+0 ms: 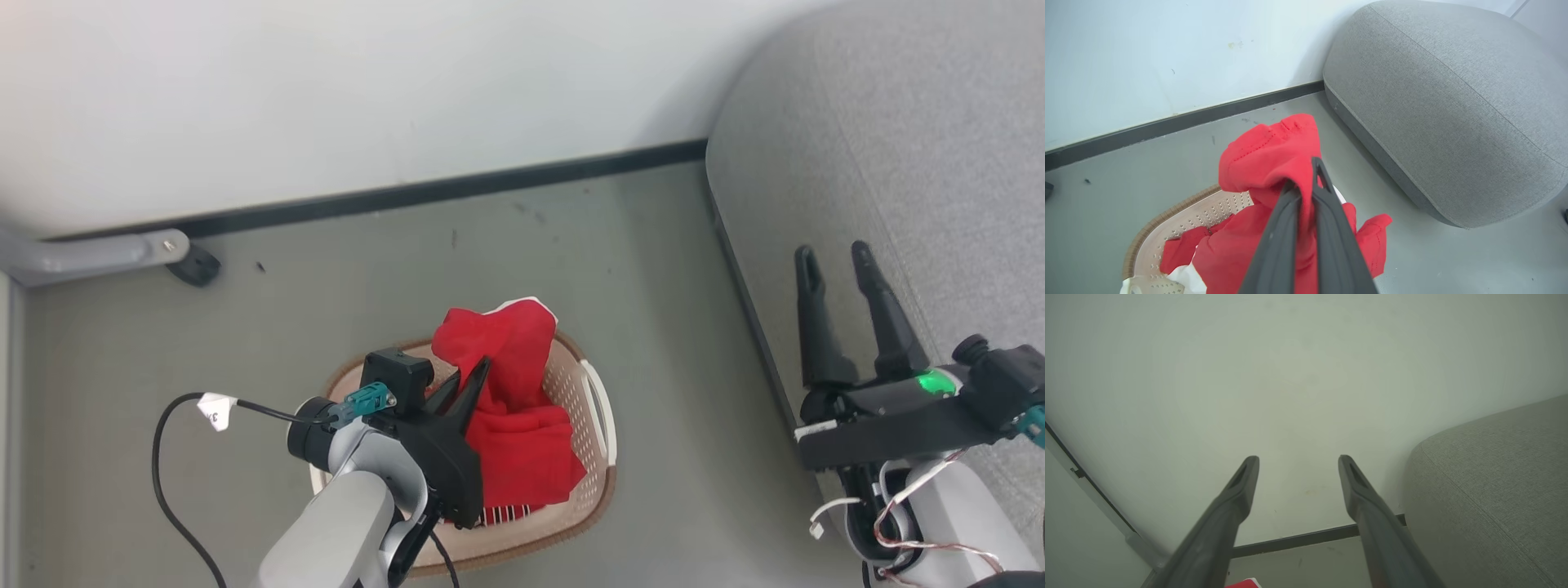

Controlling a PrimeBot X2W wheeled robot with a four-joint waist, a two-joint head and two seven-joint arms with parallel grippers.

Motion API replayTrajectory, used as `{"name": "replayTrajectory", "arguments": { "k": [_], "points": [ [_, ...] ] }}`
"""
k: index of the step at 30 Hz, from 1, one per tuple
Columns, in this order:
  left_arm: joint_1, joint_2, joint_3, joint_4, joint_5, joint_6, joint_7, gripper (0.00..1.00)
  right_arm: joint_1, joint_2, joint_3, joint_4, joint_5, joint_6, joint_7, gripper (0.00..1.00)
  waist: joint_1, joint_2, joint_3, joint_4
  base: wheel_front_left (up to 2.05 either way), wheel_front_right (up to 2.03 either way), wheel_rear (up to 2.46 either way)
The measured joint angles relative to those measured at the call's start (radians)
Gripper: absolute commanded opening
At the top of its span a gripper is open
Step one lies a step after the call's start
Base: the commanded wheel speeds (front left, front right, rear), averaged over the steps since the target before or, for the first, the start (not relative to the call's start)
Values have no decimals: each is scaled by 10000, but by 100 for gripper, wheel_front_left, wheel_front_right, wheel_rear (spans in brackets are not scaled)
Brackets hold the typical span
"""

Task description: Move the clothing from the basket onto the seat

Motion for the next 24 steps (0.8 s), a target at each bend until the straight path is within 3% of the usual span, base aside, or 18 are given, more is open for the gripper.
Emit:
{"name": "replayTrajectory", "arguments": {
  "k": [11, 24],
  "points": [
    [77, -4, 36, -1037, -384, -4, -583, 0, 609, -441, 1392, -165, 437, 2, 2, 100, -1, 0, -1331, 323, 0, 0, 0],
    [-191, 15, 82, -2443, -466, -4, -487, 0, 1270, -838, 2821, -493, 662, 2, 2, 100, 0, -1, -2470, 589, 0, 0, 0]
  ]
}}
